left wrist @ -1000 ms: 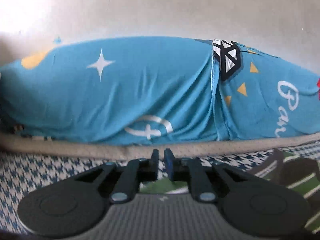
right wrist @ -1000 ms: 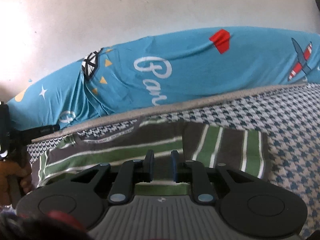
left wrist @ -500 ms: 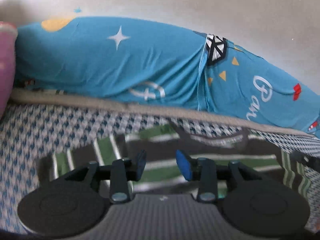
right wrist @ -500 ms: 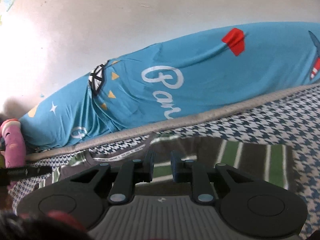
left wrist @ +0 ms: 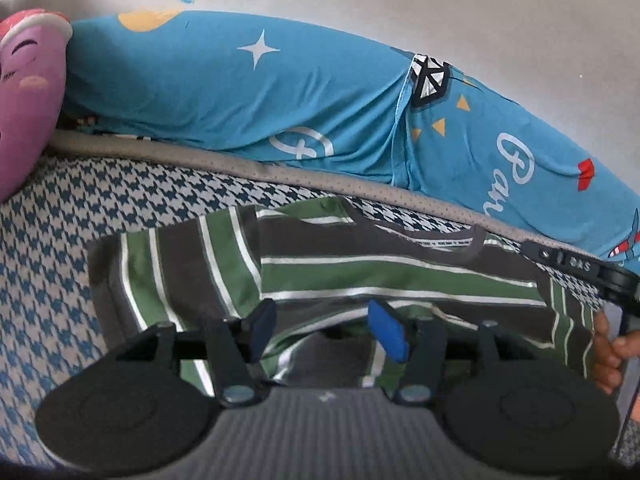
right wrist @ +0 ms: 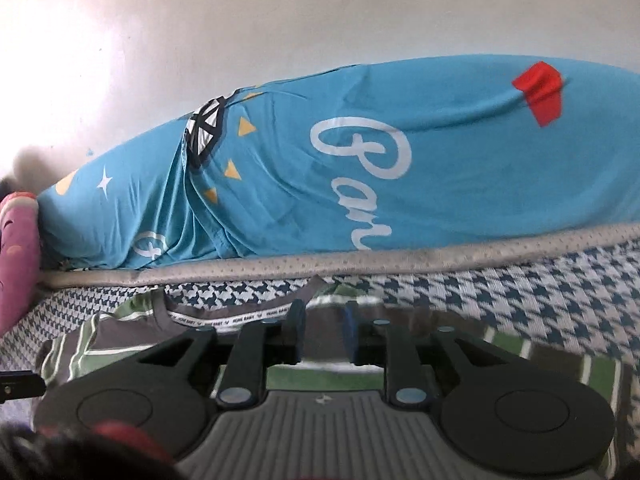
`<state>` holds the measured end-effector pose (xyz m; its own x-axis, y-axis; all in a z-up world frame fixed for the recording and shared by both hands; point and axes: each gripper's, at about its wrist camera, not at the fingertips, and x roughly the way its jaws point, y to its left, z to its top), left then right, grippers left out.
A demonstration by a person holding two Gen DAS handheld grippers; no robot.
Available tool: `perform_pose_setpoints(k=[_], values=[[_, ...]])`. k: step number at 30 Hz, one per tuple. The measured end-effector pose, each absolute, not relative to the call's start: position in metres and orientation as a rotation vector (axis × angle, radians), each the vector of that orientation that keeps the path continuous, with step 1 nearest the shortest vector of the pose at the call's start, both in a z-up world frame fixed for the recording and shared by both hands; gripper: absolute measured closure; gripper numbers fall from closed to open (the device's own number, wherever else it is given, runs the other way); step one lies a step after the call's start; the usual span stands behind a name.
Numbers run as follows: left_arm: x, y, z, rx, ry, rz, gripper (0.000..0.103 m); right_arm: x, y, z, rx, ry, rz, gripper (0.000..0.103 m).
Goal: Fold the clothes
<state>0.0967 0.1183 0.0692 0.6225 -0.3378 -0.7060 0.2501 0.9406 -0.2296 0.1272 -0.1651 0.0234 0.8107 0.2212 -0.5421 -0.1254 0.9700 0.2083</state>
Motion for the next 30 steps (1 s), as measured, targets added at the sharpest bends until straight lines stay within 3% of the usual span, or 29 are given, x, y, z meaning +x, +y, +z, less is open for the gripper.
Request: perform_pose_setpoints(k=[6, 30], values=[[0.092, 0.113, 0.060, -0.106, 0.854, -0.357, 0.050, 0.146, -0.155, 0.019, 0.062, 0.572, 0.217, 0.063], [0.087, 0.114, 0.052, -0.115, 0.887, -0.389, 0.050, 0.179, -0.138, -0.020, -0.092, 0.589, 0.237, 0.055]])
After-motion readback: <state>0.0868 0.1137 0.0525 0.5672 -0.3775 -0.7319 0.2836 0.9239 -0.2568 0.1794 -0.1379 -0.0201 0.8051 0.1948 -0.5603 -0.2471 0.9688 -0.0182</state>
